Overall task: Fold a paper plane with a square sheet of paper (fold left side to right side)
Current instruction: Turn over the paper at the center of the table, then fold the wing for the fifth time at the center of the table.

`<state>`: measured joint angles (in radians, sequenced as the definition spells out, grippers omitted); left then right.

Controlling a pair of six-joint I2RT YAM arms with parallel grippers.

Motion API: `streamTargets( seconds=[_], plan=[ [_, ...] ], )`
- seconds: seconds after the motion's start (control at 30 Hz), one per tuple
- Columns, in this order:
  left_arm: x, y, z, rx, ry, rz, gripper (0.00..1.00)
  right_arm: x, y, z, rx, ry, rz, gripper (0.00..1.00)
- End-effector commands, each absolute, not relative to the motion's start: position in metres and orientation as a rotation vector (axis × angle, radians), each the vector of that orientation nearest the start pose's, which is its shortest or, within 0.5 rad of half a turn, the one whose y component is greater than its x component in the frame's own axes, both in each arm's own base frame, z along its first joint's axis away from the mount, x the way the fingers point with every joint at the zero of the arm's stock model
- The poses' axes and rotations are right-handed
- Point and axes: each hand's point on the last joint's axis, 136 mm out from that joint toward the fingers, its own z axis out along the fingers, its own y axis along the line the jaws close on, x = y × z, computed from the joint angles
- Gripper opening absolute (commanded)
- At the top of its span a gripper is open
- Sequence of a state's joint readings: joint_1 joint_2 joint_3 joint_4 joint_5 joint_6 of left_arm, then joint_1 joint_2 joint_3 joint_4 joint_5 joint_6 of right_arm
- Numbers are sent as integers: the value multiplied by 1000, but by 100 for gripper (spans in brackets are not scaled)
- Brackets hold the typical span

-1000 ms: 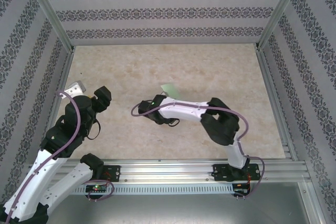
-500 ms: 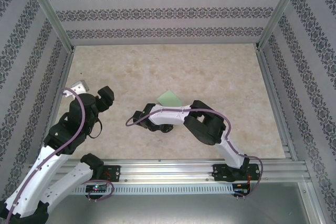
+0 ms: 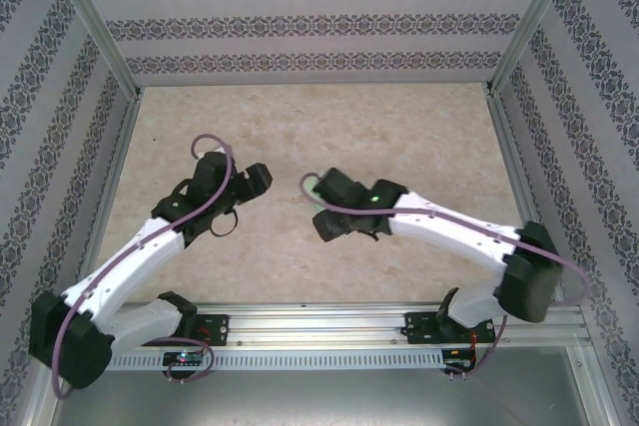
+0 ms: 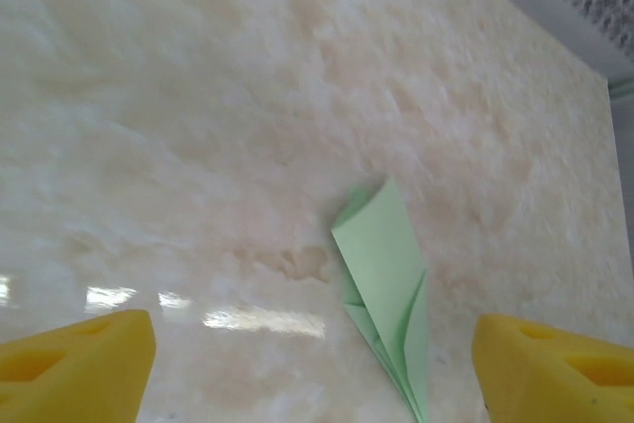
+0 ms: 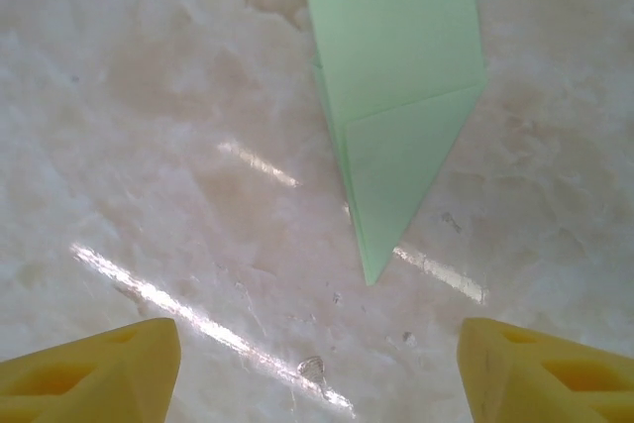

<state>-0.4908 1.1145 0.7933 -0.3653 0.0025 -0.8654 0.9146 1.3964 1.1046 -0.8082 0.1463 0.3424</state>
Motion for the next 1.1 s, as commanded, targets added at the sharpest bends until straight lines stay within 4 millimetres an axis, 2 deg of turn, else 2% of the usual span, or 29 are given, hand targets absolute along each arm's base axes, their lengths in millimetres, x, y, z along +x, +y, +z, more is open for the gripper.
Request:
streamTargets(
  seconds=[0.0, 0.13, 0.2, 0.43, 0.63, 0.87, 1.0, 1.07],
  plan=[
    [318, -209, 175, -407, 2272, -1041, 82, 236, 265, 162, -576, 2479, 600, 77],
    [326, -241, 147, -370, 2337, -1141, 81, 249, 253, 176, -393, 2365, 876, 81],
    [330, -250, 130, -372, 2377, -1145, 80, 251, 247, 174, -326, 2336, 965, 81],
    [346, -285, 94, -384, 2419, -1241, 72, 249, 232, 156, -252, 2336, 1045, 80],
    [355, -299, 78, -387, 2432, -1283, 66, 247, 223, 150, -237, 2353, 1028, 79],
    [360, -310, 68, -374, 2447, -1308, 54, 246, 219, 146, -226, 2366, 1023, 79],
    [362, -316, 65, -356, 2456, -1338, 43, 247, 216, 147, -215, 2369, 1032, 79],
    [360, -318, 65, -342, 2460, -1351, 32, 248, 214, 149, -207, 2366, 1045, 79]
  ],
)
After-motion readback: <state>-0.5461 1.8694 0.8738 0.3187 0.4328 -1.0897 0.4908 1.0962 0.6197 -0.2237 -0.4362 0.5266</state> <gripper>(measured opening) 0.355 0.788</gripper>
